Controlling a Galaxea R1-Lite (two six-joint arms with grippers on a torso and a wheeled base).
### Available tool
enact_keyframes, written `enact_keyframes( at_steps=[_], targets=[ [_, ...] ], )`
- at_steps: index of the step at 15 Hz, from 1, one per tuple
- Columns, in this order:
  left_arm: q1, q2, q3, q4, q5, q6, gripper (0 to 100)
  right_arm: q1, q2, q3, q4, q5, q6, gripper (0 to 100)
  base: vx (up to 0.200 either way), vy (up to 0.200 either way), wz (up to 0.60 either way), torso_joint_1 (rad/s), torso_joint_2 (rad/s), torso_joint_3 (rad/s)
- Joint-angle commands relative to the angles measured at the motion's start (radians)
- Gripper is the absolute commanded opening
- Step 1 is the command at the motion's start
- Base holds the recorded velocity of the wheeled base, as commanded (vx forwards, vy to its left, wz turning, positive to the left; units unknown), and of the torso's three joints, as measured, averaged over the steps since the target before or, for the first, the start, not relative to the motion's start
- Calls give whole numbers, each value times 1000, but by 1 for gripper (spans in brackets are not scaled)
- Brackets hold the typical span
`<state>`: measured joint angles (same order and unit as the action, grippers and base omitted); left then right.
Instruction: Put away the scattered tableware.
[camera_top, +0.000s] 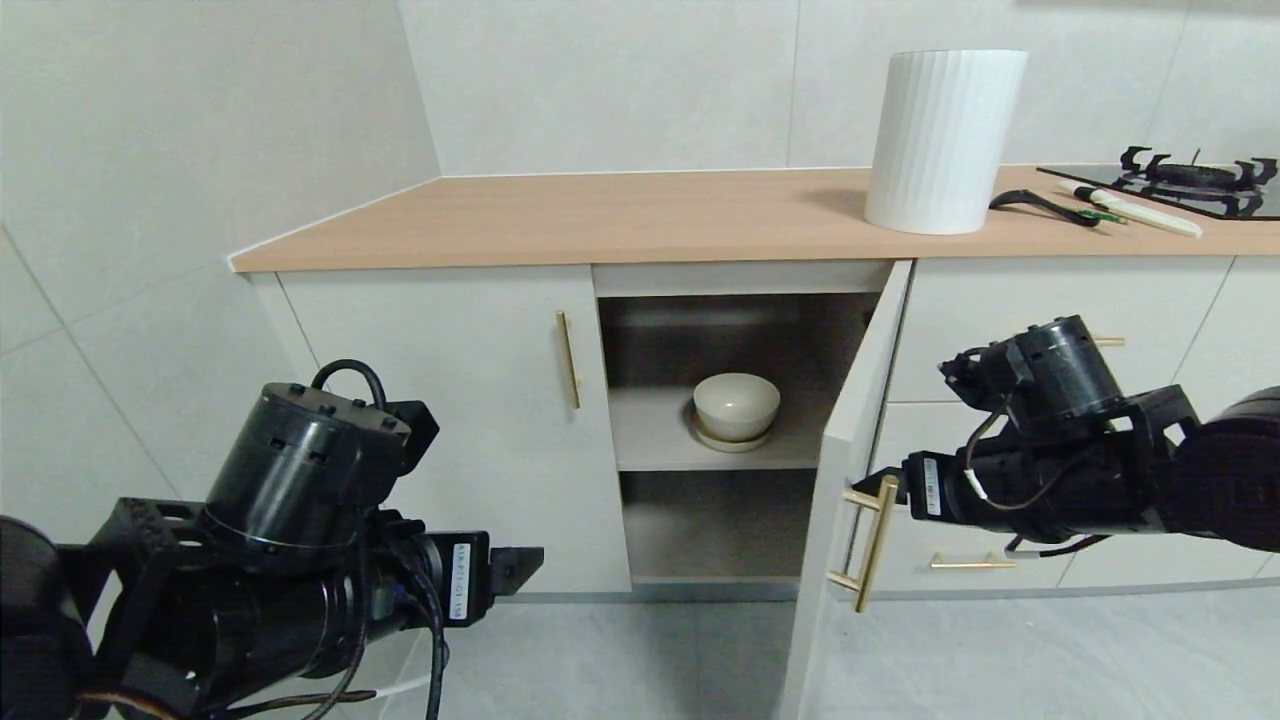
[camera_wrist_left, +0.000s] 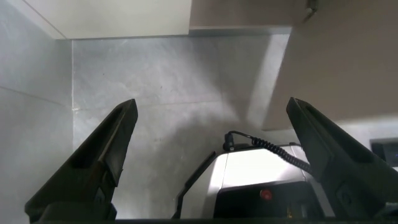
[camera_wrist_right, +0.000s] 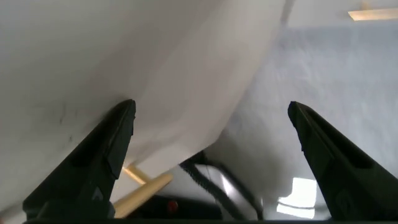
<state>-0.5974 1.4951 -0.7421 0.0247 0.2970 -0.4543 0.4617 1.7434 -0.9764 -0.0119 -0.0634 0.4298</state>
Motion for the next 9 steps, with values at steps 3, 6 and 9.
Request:
enact_keyframes(
  at_steps=[3, 6, 9],
  targets=[
    [-1, -9, 0, 0, 1, 0, 100, 8, 173, -162, 0, 27, -59, 100, 0, 0, 0, 0, 0, 0],
    [1, -6, 1, -11, 1, 0, 100, 8, 275, -251, -5, 34, -68, 100, 0, 0, 0, 0, 0, 0],
    [-1, 2, 3, -17, 1, 0, 100, 8, 340, -275, -91, 34, -62, 100, 0, 0, 0, 0, 0, 0]
  ],
)
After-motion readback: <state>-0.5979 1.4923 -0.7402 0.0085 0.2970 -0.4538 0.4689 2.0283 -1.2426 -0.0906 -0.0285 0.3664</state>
